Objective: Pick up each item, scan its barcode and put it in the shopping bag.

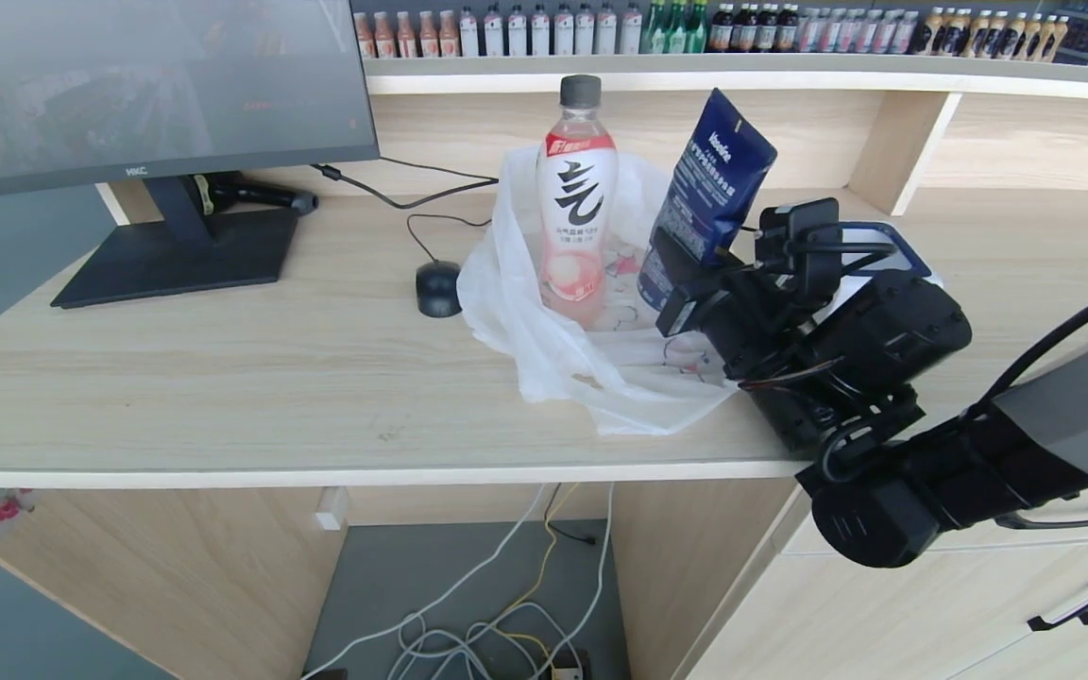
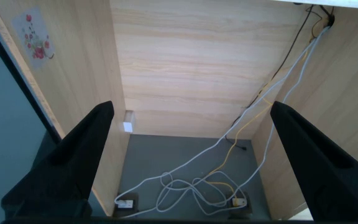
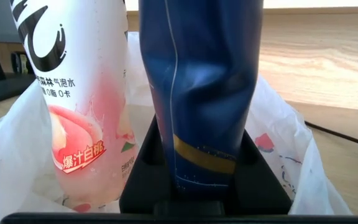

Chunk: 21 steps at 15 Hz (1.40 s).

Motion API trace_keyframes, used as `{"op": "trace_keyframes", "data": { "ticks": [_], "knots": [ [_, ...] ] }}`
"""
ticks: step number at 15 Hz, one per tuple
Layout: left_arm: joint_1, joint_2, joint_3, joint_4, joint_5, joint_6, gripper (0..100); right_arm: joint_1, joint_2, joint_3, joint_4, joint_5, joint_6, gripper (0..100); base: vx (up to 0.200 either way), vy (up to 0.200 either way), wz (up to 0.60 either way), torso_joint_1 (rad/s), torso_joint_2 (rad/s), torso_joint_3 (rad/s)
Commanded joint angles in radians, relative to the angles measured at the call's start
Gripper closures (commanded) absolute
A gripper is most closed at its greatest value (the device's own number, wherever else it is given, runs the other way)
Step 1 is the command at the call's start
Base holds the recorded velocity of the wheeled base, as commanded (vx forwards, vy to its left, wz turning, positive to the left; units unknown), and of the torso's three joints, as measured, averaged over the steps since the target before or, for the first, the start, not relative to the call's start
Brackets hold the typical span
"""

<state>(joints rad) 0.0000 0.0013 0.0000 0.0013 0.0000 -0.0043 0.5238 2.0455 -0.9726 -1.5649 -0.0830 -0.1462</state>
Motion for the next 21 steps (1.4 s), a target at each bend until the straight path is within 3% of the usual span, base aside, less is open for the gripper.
{"op": "trace_keyframes", "data": {
  "ticks": [1, 2, 7, 11, 21],
  "knots": [
    [0.000, 0.000, 0.000, 0.000, 0.000, 0.000, 0, 0.001, -0.104, 0.031, -0.006, 0.002, -0.004, 100, 0.000, 0.000, 0.00, 0.000, 0.00, 0.000],
    [0.000, 0.000, 0.000, -0.001, 0.000, 0.000, 0, -0.001, -0.131, 0.015, 0.014, 0.003, -0.004, 100, 0.000, 0.000, 0.00, 0.000, 0.00, 0.000],
    [0.000, 0.000, 0.000, 0.000, 0.000, 0.000, 0, -0.002, -0.240, -0.034, 0.385, 0.037, 0.062, 100, 0.000, 0.000, 0.00, 0.000, 0.00, 0.000],
    [0.000, 0.000, 0.000, 0.000, 0.000, 0.000, 0, -0.019, -0.094, -0.172, 0.408, 0.062, 0.089, 100, 0.000, 0.000, 0.00, 0.000, 0.00, 0.000],
    [0.000, 0.000, 0.000, 0.000, 0.000, 0.000, 0, -0.028, -0.018, -0.204, 0.419, 0.088, 0.088, 100, 0.000, 0.000, 0.00, 0.000, 0.00, 0.000]
  ]
}}
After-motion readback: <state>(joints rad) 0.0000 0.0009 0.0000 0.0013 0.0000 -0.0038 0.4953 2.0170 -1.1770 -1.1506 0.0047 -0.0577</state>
